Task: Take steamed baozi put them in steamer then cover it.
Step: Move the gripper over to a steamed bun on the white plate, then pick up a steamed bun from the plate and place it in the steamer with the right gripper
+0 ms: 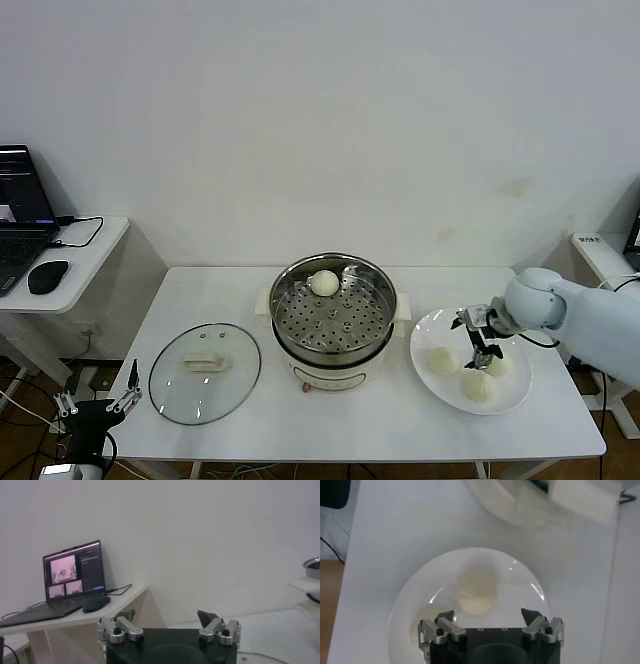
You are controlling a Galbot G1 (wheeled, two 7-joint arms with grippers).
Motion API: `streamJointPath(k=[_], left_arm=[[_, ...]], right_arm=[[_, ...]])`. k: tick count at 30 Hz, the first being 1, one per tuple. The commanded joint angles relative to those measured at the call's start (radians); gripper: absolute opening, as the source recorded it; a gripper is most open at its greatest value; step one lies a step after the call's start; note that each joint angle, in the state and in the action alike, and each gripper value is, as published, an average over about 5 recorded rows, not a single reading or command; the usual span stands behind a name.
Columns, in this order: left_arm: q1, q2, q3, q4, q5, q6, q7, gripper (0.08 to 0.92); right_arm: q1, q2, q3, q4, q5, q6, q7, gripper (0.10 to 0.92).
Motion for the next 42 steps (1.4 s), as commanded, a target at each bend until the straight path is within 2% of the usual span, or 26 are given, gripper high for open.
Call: streamJointPath(k=[1,20,31,42], left_arm=[[-0.001,-0.001,-0.003,0.002,0.0,0.0,0.001,0.823],[-0.001,-0.005,-0.01,0.009,-0.001,-0.003,0.0,0.823],[-0.001,-0.007,-0.011,0.003,-0.002,-0.003,-0.001,0.823],[-0.009,0.0,-0.002,-0.007,-0.001,0.0,0.0,0.823]], right_arm=[[-0.138,0.058,0.092,-0.082,-0.021,0.002,0.016,0.817],[-0.171,0.107,0.121,-0.115,-0.047,-0.016,0.027,0.704],[-0.142,0.094,0.131,-0.106,-0.043,-0.019,0.019,0.57],[0.179,-0.019,0.005,0.037,0.109,-0.064,-0.023,0.545]])
